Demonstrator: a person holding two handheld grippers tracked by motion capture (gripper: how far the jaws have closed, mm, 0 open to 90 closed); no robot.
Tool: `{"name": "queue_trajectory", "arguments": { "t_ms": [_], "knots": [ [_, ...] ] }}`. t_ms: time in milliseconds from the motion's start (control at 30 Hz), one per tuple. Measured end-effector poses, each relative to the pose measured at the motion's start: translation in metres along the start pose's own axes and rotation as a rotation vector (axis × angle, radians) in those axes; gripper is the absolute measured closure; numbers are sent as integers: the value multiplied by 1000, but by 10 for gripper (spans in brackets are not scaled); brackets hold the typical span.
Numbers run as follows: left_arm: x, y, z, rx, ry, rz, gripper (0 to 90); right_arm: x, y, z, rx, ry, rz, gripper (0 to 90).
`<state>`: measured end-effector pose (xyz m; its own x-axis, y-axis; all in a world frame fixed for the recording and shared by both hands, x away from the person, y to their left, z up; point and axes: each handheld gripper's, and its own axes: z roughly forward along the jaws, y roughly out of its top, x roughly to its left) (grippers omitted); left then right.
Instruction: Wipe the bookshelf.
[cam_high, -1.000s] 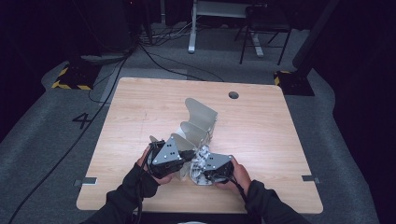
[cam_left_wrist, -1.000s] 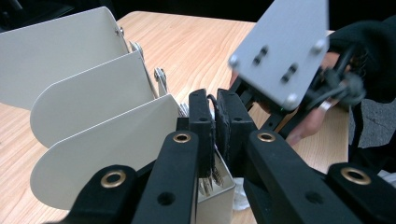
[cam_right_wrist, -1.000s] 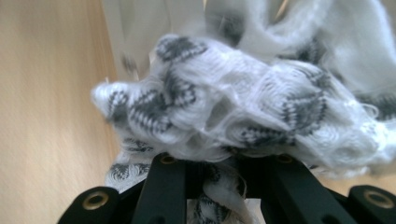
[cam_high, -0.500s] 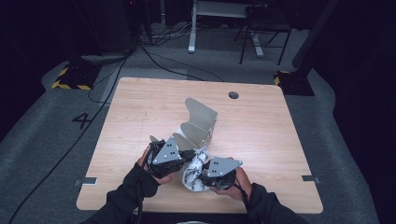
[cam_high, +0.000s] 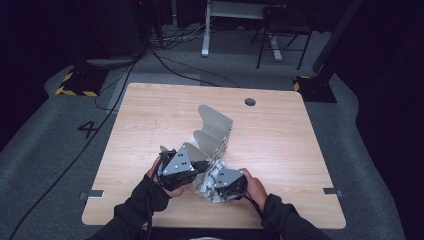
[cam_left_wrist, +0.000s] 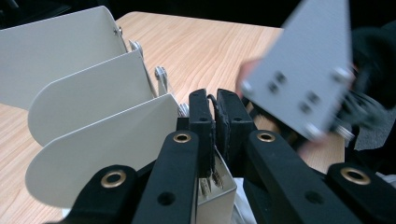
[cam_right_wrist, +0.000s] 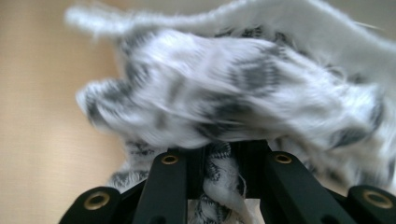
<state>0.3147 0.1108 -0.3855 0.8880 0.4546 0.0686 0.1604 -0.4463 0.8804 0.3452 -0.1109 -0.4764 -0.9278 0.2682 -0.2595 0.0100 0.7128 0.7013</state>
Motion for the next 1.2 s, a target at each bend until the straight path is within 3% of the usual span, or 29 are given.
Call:
{"name": "queue_trajectory", "arguments": {
  "t_ms": [100,167,233,367,467,533,733,967,1067,1200],
  "knots": [
    [0,0,0,-1,-1,2,856,-24,-8,-13,-27,-70,85,766],
    [0,0,0,0,-4,1,857,-42,-13,-28,-78,-132,160,765],
    [1,0,0,0,-7,-2,858,-53,-13,-40,-119,-184,201,766],
    [1,0,1,2,-11,-9,858,-70,-5,-63,-206,-278,224,763],
    [1,1,1,1,-9,-8,858,-78,4,-70,-216,-362,203,761],
    [1,1,1,1,-12,-9,858,-86,9,-71,-211,-392,199,761],
    [2,0,0,-1,-13,-6,858,-96,7,-49,-165,-357,213,760],
    [-1,2,2,18,11,14,856,-89,-19,-8,34,-252,252,759],
    [0,2,1,27,13,28,856,-89,-26,-7,57,-226,261,760],
    [4,2,-2,49,43,37,856,-88,-32,-12,74,-226,281,761]
  ]
}}
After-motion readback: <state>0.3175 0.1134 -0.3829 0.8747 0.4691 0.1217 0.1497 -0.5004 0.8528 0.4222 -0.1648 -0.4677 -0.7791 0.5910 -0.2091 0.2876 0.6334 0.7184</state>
